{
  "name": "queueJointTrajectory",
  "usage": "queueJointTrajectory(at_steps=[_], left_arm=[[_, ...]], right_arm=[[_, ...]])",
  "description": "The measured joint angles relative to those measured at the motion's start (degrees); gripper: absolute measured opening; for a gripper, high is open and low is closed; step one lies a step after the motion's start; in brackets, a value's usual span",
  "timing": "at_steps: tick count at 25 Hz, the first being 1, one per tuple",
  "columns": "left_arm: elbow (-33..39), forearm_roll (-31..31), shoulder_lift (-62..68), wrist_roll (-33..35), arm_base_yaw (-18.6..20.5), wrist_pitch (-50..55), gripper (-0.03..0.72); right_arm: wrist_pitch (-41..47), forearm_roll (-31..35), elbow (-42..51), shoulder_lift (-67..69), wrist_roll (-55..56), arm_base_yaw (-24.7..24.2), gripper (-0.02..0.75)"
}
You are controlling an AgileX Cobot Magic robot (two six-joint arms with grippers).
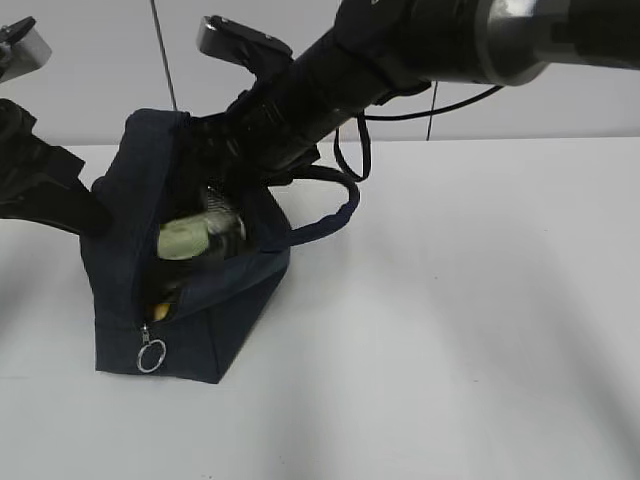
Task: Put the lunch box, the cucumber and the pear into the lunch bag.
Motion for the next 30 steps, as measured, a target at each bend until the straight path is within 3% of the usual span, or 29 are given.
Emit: queueJointTrajectory(at_steps=[4,9,12,27,29,30], left_arm=[[0.0,-0.12,0.0,0.0,0.0,-0.05,0.003],[0.0,0.05,0.0,0.0,0.0,-0.05,0.003],[0.0,0.05,0.0,0.0,0.0,-0.05,0.003],[0.0,0.05,0.0,0.0,0.0,0.02,0.003],[0.0,0.05,0.0,0.0,0.0,0.06,0.003],[0.0,0.05,0.0,0.0,0.0,0.06,0.003]], right_arm=[[0.09,-2.48,-0.36,-3.13,0.01,0.0,0.508],[3.06,-14.36,-0.5,-5.52,8.32,-0.91,0.502],[6.15,-16.42,-0.5,-5.4,9.85,-1.54,0.473],[5.83,-12.03,-0.5,0.32,9.92,-1.65,0.439],[5.47,-10.13,-0.5,1.29,8.18,-1.65,0.37],[5.46,-9.72,-0.5,1.59,7.65,-1.65,0.293]])
